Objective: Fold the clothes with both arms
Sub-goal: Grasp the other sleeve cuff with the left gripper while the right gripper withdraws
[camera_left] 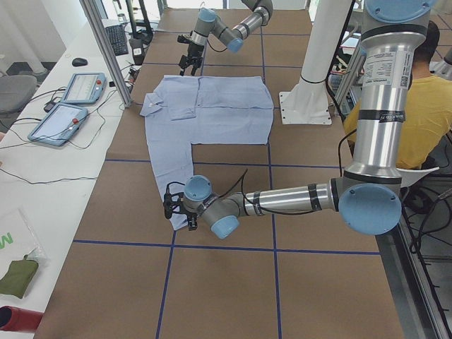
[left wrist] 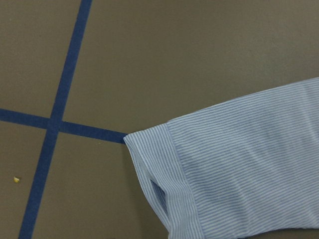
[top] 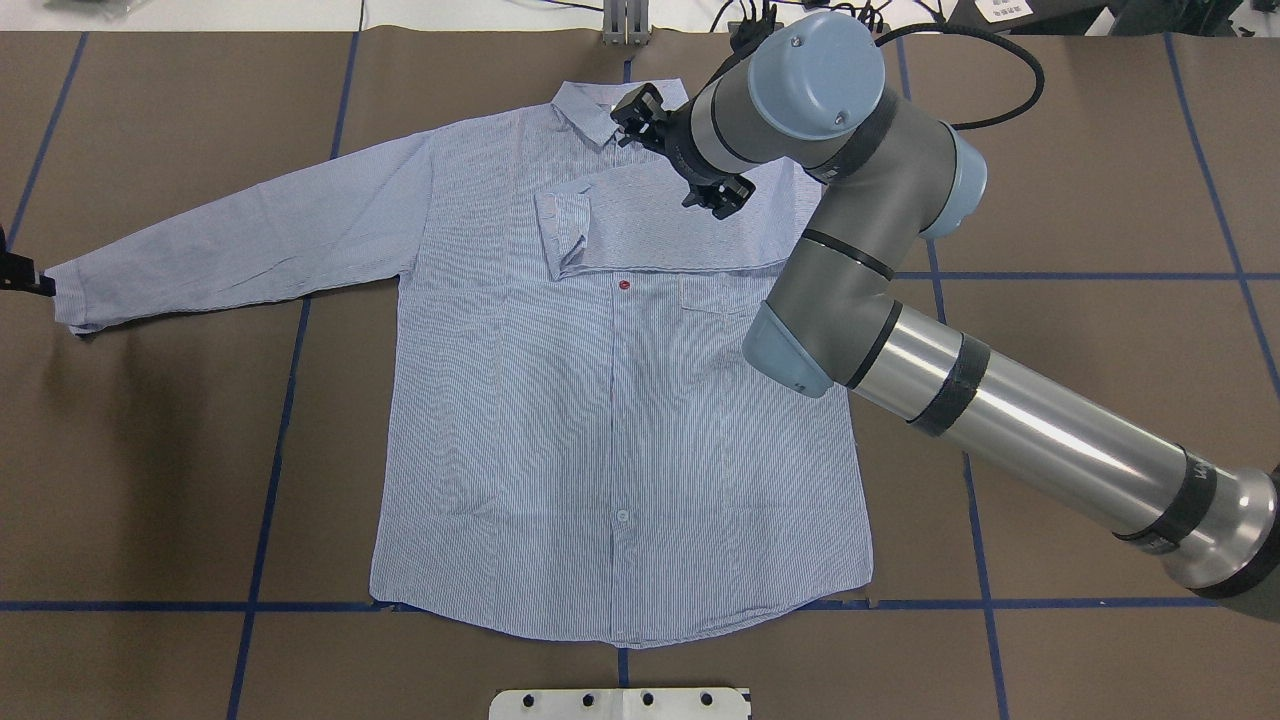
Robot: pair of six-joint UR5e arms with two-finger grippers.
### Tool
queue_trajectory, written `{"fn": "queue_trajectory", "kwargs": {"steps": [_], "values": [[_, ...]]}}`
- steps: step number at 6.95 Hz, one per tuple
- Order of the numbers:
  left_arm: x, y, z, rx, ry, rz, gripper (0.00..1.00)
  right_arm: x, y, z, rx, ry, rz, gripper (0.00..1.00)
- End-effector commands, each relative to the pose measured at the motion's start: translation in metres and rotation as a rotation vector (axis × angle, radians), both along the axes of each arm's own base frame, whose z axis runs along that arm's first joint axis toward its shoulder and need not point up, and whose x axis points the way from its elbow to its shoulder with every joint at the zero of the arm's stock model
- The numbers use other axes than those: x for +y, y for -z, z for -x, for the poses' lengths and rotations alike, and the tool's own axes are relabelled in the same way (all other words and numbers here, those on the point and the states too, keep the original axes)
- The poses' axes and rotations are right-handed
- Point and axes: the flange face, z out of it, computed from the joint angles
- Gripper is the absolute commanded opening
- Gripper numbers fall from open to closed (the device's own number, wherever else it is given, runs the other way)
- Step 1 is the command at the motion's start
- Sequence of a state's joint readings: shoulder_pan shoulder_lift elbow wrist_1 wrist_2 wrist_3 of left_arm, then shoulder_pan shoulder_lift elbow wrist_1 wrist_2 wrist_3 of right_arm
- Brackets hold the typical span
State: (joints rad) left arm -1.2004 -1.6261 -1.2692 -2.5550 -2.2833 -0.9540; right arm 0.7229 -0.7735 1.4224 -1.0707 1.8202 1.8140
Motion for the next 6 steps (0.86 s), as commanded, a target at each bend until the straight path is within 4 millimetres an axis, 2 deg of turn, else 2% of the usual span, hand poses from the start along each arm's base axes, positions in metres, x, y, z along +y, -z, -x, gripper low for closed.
{"fn": "queue_trajectory", "kwargs": {"steps": [1,3,5,6], "values": [[-0.028,0.001,-0.012,-0.004,0.001,0.000,0.79,0.001,-0.004,-0.002,0.003,-0.001,0.001,0.99],[-0.027,-0.003,-0.020,-0.008,-0.013,0.007,0.77,0.002,-0.006,0.000,0.006,0.000,0.003,0.99],[-0.020,-0.017,-0.029,-0.005,-0.030,-0.004,0.70,0.004,-0.010,0.003,0.012,0.001,0.005,0.99],[-0.018,-0.016,-0.033,-0.004,-0.039,-0.004,0.67,0.005,-0.009,0.004,0.009,0.000,0.003,0.99]]}}
